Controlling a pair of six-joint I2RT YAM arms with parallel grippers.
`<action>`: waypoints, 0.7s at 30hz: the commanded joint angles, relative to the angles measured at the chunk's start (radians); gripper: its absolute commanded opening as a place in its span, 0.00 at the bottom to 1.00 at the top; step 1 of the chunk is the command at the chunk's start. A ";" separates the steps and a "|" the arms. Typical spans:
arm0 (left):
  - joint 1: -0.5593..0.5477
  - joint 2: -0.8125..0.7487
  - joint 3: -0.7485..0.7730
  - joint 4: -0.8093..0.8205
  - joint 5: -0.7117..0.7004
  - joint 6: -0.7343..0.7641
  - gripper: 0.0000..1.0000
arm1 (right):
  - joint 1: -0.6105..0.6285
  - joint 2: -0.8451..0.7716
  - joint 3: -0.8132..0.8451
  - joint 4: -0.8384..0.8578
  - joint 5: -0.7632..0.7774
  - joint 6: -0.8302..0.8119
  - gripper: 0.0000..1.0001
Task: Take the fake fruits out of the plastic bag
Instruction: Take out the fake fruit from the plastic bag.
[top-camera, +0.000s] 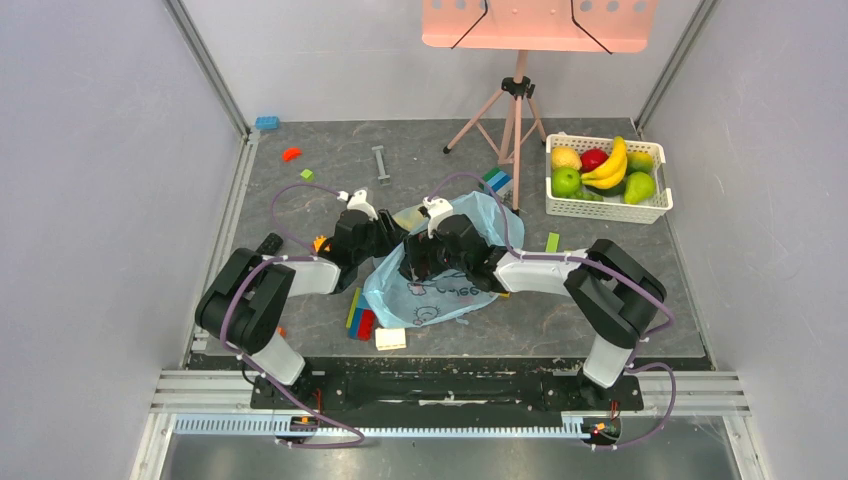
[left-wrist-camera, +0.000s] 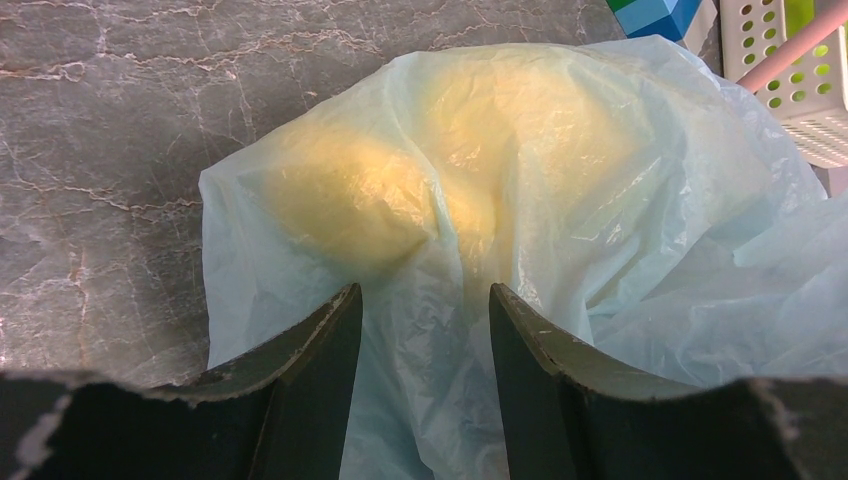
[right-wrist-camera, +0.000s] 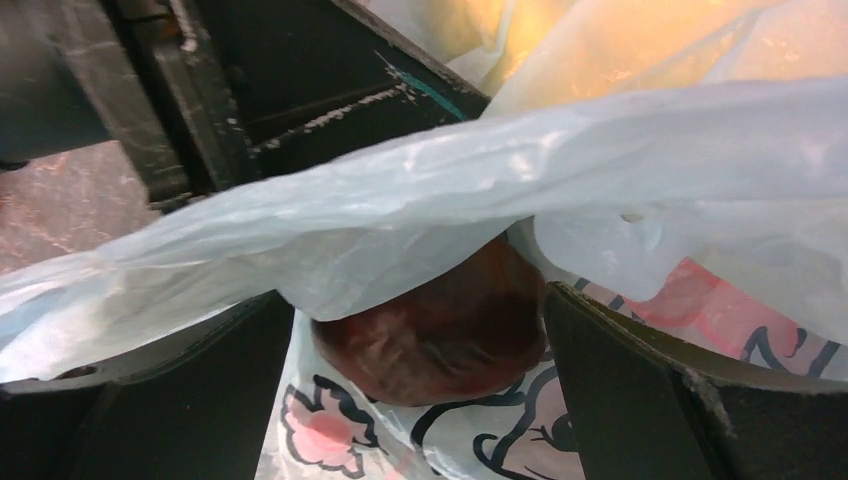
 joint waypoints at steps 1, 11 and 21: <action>-0.001 0.014 0.034 0.011 0.005 -0.028 0.57 | 0.011 0.034 0.049 -0.013 0.052 -0.067 0.98; -0.001 0.016 0.036 0.010 0.008 -0.027 0.57 | 0.017 0.085 0.075 -0.027 0.023 -0.125 0.98; 0.000 0.017 0.038 0.009 0.008 -0.028 0.57 | 0.018 -0.022 0.025 -0.022 0.022 -0.119 0.82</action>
